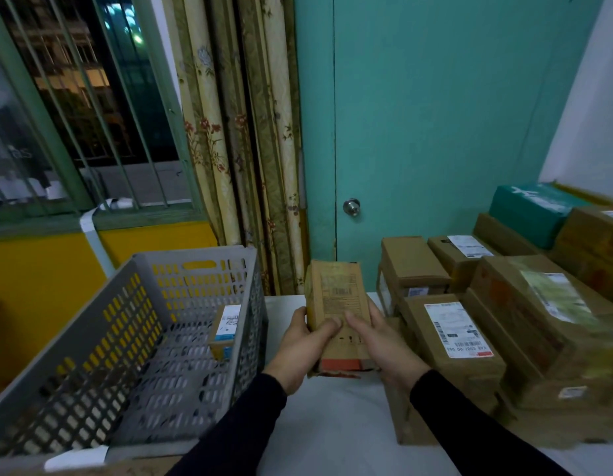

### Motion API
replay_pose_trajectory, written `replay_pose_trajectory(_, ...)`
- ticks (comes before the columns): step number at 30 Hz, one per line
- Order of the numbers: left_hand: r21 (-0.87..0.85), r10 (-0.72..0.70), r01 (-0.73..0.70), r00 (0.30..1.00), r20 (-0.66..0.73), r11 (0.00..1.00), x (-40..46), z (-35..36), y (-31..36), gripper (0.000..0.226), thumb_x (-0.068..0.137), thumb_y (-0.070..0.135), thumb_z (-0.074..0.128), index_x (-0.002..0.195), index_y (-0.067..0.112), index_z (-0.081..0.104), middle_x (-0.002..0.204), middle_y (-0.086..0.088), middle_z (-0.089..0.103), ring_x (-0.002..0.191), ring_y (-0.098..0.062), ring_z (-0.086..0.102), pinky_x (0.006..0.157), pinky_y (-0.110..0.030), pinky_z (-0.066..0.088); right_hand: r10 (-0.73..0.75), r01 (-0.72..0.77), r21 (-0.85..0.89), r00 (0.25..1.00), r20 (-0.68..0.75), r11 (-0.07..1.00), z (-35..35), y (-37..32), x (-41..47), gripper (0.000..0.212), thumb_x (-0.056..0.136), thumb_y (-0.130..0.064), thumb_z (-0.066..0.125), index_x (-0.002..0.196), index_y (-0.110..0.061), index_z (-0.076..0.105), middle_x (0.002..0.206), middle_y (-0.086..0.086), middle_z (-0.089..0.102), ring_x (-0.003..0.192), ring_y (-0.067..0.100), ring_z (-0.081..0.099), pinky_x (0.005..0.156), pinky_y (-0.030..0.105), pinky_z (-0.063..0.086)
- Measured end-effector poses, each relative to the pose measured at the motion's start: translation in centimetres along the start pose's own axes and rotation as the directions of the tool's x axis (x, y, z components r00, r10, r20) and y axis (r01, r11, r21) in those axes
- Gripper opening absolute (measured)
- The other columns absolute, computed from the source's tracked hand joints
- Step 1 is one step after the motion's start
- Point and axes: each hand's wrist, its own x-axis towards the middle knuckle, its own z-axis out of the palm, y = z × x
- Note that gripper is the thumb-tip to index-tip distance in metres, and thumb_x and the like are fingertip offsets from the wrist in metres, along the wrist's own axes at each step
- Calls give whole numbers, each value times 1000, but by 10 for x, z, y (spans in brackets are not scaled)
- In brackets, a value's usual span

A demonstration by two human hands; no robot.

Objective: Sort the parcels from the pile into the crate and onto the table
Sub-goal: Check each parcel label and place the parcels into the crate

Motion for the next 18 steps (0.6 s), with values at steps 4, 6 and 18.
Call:
replay_pose_trajectory(4,-1,-5,5,1000,8,1000,1,-2,0,41,91,37,72,126,28,52,115,-4,73,101,-19,74,83,-32,61,-3,3,4,1000,-7,1000,0,-1,2,36,105,-26,51,140,-32,52,111,-11,76,99,8,74,72,20,58)
replay_pose_trajectory(6,6,-3,3,1000,4,1000,1,-2,2,37,92,38,72,123,30,53,114,-3,73,99,-18,74,79,-30,61,-8,8,1,1000,-8,1000,0,-2,2,36,105,-25,52,140,-31,52,111,-11,76,99,8,74,71,20,58)
replay_pose_trajectory(18,69,-213,214,977,-21,974,1,-2,9,49,93,58,60,133,31,52,112,-1,75,98,-22,74,71,-35,60,199,-200,67,980,20,978,-6,1,10,54,100,-64,40,128,-27,69,120,5,75,114,26,70,110,50,46)
